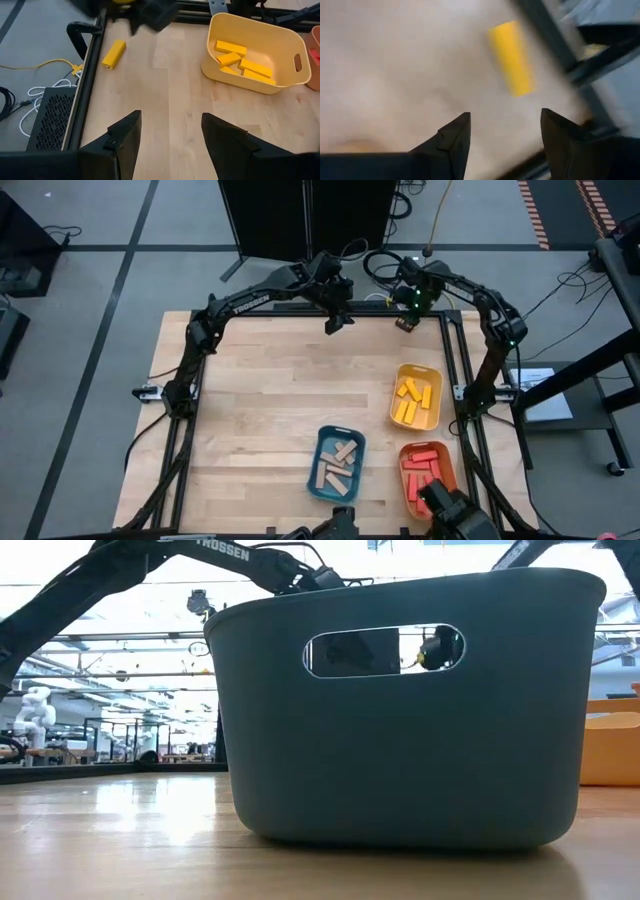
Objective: Sort blocks
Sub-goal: Put the yellow block into the yellow bin
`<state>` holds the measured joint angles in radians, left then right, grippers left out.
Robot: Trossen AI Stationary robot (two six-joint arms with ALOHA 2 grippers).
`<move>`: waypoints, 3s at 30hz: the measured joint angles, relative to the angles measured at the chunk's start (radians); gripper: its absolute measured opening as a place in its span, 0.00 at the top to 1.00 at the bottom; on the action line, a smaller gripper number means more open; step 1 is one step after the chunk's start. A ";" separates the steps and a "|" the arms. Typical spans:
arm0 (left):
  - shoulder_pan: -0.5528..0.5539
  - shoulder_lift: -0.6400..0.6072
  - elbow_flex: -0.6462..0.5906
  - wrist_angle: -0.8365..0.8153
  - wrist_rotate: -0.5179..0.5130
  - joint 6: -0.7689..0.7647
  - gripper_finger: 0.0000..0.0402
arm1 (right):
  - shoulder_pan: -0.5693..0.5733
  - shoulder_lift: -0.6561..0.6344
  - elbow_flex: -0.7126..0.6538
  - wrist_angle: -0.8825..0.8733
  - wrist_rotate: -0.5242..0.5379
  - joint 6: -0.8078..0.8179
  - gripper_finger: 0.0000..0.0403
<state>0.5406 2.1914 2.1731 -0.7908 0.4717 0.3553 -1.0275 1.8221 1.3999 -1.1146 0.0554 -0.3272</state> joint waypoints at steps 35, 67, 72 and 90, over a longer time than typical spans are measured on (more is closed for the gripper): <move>-0.014 0.000 0.000 -0.026 0.000 0.024 0.49 | -0.038 0.020 -0.212 0.304 -0.200 0.273 0.59; 0.014 0.000 0.000 0.000 0.000 0.043 0.49 | -0.028 0.020 -0.239 0.320 -0.069 0.066 0.59; 0.014 0.000 0.000 -0.007 0.000 0.043 0.49 | -0.026 0.022 -0.239 0.385 -0.024 0.027 0.59; 0.014 0.000 0.000 0.019 0.000 0.043 0.49 | -0.009 0.000 -0.226 0.507 -0.026 0.251 0.59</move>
<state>0.5541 2.1914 2.1731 -0.7723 0.4717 0.3985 -1.0363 1.8219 1.1734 -0.6072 0.0294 -0.0763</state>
